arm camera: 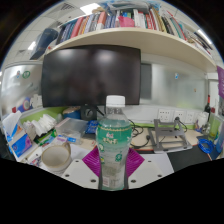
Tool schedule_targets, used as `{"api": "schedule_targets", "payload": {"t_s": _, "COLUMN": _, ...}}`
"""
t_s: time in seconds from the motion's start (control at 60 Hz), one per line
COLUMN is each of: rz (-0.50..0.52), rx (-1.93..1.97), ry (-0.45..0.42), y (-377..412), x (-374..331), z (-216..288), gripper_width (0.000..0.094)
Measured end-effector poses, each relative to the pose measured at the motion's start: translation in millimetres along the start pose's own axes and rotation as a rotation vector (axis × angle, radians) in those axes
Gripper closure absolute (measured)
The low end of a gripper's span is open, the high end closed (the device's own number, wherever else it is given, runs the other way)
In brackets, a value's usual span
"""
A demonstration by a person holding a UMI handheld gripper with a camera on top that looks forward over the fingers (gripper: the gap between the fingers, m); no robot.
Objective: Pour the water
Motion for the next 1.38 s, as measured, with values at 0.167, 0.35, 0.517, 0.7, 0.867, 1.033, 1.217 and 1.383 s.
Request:
{"api": "schedule_targets", "payload": {"t_s": 0.167, "rz": -0.02, "rx": 0.019, "ry": -0.018, "y": -3.2, "x": 0.8, "z": -6.0, "gripper_width": 0.0604}}
{"api": "schedule_targets", "payload": {"t_s": 0.35, "rz": -0.05, "rx": 0.013, "ry": -0.015, "y": -0.4, "x": -7.0, "z": -12.3, "gripper_width": 0.0425}}
{"api": "schedule_targets", "payload": {"t_s": 0.517, "rz": -0.046, "rx": 0.029, "ry": 0.071, "y": 4.0, "x": -16.2, "z": -32.3, "gripper_width": 0.0305}}
{"api": "schedule_targets", "payload": {"t_s": 0.7, "rz": -0.101, "rx": 0.066, "ry": 0.18, "y": 12.1, "x": -67.4, "z": -60.0, "gripper_width": 0.0131}}
{"api": "schedule_targets", "payload": {"t_s": 0.867, "rz": -0.141, "rx": 0.175, "ry": 0.184, "y": 28.9, "x": -139.7, "z": -35.9, "gripper_width": 0.0128}}
{"api": "schedule_targets", "payload": {"t_s": 1.033, "rz": -0.209, "rx": 0.232, "ry": 0.136, "y": 29.3, "x": -193.2, "z": -0.3, "gripper_width": 0.0122}}
{"api": "schedule_targets", "payload": {"t_s": 1.217, "rz": -0.268, "rx": 0.206, "ry": 0.095, "y": 21.1, "x": -226.2, "z": 12.3, "gripper_width": 0.0125}}
{"api": "schedule_targets", "payload": {"t_s": 1.383, "rz": -0.29, "rx": 0.195, "ry": 0.065, "y": 6.6, "x": -243.8, "z": 11.8, "gripper_width": 0.0125}}
Point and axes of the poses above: the point between the fingertips, and its own axes, seen from behind it with the camera up: y to the left, z up, x forward, the way the camera looks, the point moved 6 cm from there along -x, backward, against the way the camera looks, and after that the axes turned 15 degrees about y, right-handed, at the moved point
